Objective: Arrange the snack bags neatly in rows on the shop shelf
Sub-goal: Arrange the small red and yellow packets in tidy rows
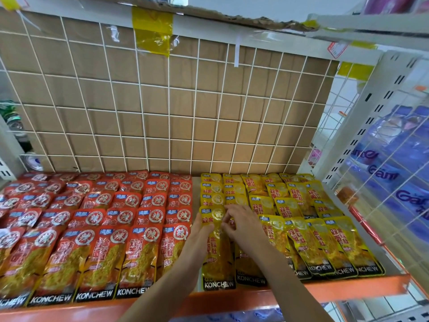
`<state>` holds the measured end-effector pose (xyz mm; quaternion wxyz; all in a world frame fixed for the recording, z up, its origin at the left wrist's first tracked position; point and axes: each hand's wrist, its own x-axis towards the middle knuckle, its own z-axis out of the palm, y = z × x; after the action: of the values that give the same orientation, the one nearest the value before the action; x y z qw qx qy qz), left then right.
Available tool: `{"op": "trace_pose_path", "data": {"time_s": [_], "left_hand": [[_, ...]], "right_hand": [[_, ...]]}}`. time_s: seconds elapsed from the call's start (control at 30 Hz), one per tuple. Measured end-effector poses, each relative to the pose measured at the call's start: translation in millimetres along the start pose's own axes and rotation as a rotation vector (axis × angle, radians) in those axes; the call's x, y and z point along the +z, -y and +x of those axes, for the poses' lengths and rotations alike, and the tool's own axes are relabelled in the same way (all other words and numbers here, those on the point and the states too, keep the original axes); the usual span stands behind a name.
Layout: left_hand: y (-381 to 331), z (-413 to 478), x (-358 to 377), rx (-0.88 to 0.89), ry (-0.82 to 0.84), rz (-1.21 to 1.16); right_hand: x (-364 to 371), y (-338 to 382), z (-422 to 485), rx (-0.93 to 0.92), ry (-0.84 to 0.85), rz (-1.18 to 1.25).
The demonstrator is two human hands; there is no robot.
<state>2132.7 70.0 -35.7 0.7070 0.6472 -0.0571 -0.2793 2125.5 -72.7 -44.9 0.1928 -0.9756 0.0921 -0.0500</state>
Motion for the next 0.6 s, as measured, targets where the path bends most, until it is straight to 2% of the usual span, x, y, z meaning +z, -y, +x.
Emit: {"op": "trace_pose_path", "data": {"time_s": [0.17, 0.33, 0.47, 0.6], "left_hand": [[-2, -4, 4, 0.042, -0.010, 0.005], [-5, 5, 1, 0.104, -0.020, 0.132], [-18, 22, -1, 0.244, -0.033, 0.326], [-36, 50, -6, 0.345, -0.013, 0.653]], "right_hand": [[2, -3, 0, -0.015, -0.020, -0.011], [-5, -10, 2, -0.044, -0.130, 0.115], [-21, -24, 1, 0.005, -0.180, 0.149], [-36, -43, 1, 0.080, -0.173, 0.127]]}}
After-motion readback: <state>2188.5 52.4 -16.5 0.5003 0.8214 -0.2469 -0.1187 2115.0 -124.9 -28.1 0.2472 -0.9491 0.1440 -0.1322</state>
